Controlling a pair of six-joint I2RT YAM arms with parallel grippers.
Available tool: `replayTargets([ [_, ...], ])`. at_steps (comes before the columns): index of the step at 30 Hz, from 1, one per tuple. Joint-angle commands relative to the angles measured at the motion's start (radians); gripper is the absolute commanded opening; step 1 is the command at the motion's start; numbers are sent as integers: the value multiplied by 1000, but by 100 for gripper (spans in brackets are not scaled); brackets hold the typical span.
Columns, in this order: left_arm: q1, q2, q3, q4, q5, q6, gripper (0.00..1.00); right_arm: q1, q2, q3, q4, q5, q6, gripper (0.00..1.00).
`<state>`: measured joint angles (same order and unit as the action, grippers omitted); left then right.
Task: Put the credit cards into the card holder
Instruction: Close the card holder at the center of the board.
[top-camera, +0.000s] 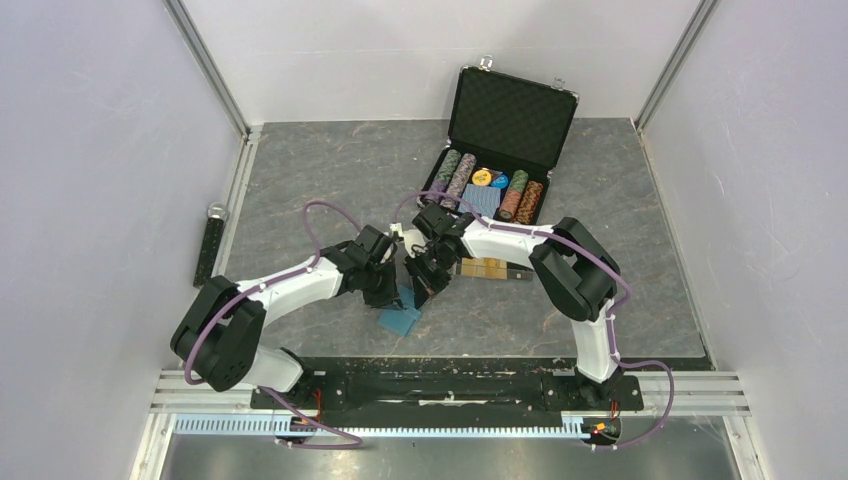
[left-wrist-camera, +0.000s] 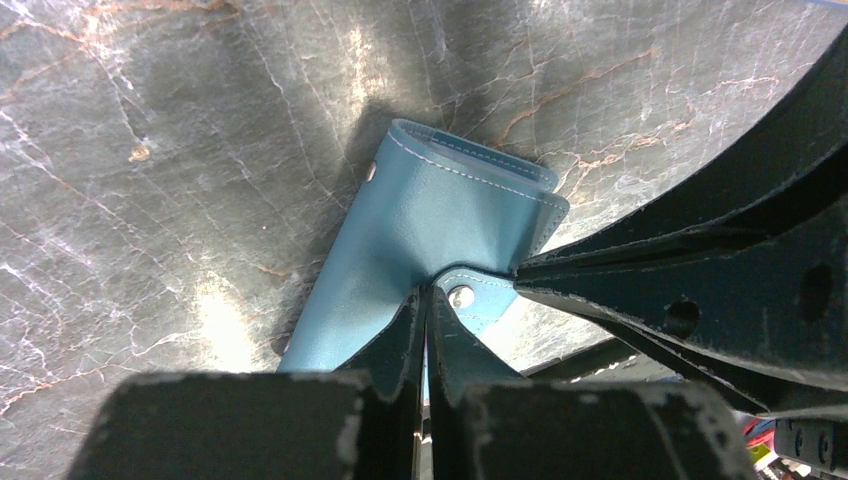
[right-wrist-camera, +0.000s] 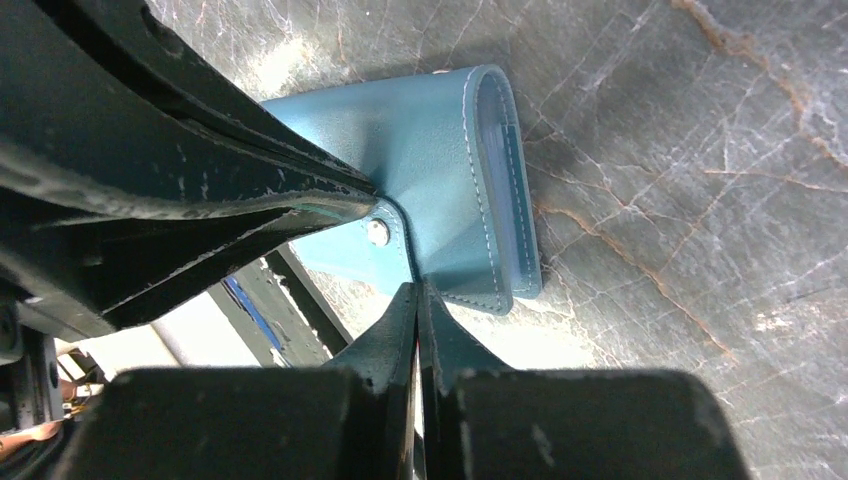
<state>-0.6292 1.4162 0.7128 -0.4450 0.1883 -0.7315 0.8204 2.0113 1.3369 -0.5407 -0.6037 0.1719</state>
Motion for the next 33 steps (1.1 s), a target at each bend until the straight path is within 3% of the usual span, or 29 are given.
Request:
replayTargets([
  [1, -18, -6, -4, 90, 66, 30, 3, 23, -40, 78, 36, -13, -1, 0],
  [10, -18, -32, -1, 89, 61, 20, 3, 28, -31, 20, 86, -92, 35, 0],
  [15, -18, -56, -6, 106, 70, 2, 20, 29, -3, 9, 88, -80, 29, 0],
  [17, -18, -53, -16, 127, 82, -6, 21, 28, 3, 7, 84, -70, 25, 0],
  [24, -17, -18, -60, 224, 145, -35, 23, 29, 14, -4, 67, -43, 10, 0],
  [31, -15, -37, -62, 250, 165, -40, 15, 28, 15, -1, 67, -33, 6, 0],
  [33, -13, -45, -64, 246, 158, -46, 26, 29, 18, -1, 68, -31, 5, 0],
])
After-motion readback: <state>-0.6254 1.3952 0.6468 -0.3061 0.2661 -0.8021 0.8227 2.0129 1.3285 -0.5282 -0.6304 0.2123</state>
